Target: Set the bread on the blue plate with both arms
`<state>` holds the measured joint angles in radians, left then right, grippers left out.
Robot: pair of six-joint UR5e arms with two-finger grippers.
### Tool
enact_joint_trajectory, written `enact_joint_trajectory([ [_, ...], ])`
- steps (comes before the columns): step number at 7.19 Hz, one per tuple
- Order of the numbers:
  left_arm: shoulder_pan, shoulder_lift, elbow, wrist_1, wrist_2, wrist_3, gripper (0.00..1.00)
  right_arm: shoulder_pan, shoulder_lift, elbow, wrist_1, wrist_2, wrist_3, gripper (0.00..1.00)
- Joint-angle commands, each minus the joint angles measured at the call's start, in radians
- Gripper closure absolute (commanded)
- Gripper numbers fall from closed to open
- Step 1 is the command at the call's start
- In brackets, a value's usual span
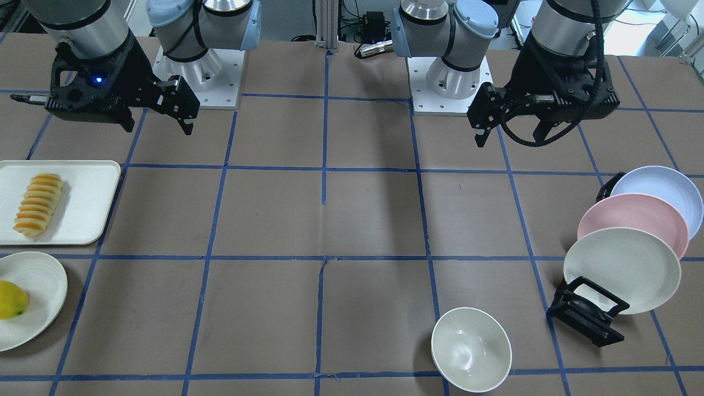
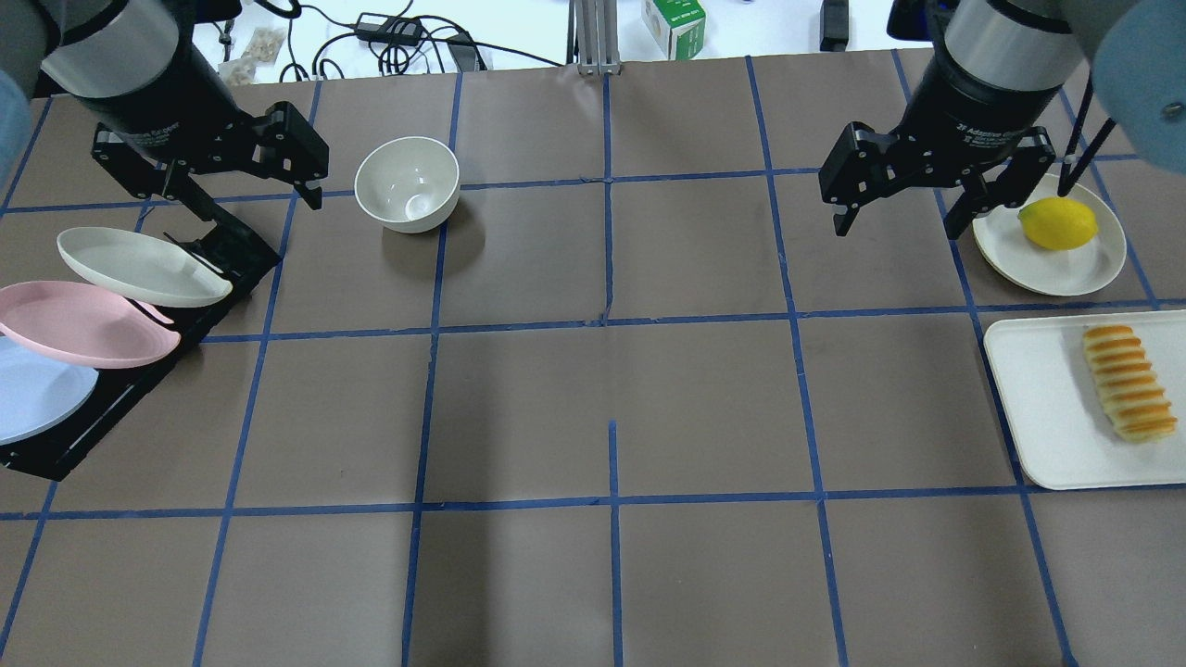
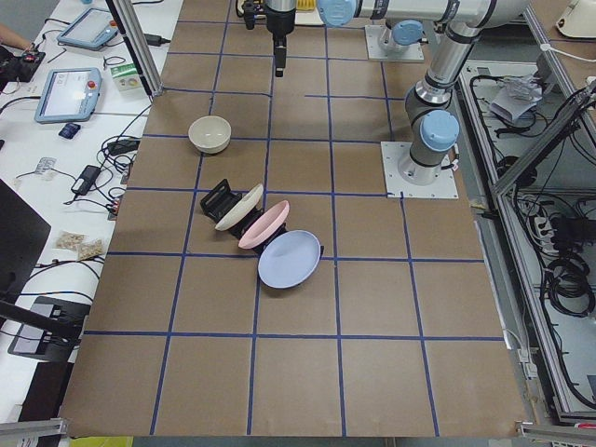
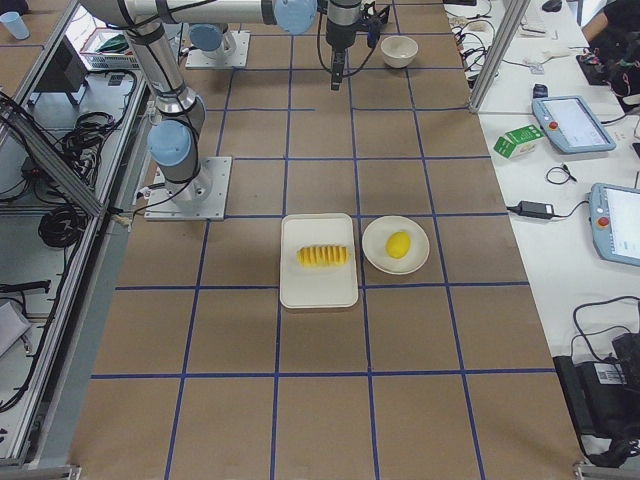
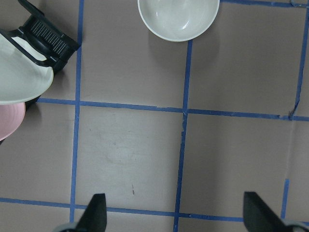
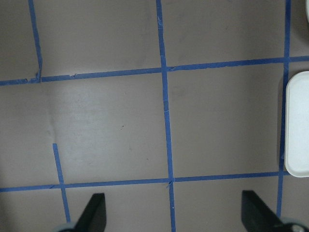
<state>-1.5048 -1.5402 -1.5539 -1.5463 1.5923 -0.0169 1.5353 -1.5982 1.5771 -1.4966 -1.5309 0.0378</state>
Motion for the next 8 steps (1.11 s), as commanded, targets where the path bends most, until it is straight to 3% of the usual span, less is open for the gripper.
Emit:
enact_joint_trajectory([
  [1,0.000,0.000,-0.002,0.000,0.000,0.000,0.00,0.002,-0.002,0.001,-0.001,0.002,0.013,0.00],
  [2,0.000,0.008,-0.002,-0.003,0.006,0.011,0.00,0.002,-0.002,0.001,0.001,0.002,0.013,0.00],
  [4,0.021,0.040,-0.002,-0.015,0.119,0.064,0.00,0.002,0.000,0.003,0.001,0.002,-0.001,0.00],
  [5,0.064,0.061,-0.002,-0.047,0.118,0.143,0.00,0.002,0.000,0.003,0.001,0.011,-0.004,0.00],
  [8,0.361,0.046,-0.008,-0.087,0.116,0.172,0.00,-0.013,0.020,0.064,-0.011,-0.005,-0.004,0.00],
])
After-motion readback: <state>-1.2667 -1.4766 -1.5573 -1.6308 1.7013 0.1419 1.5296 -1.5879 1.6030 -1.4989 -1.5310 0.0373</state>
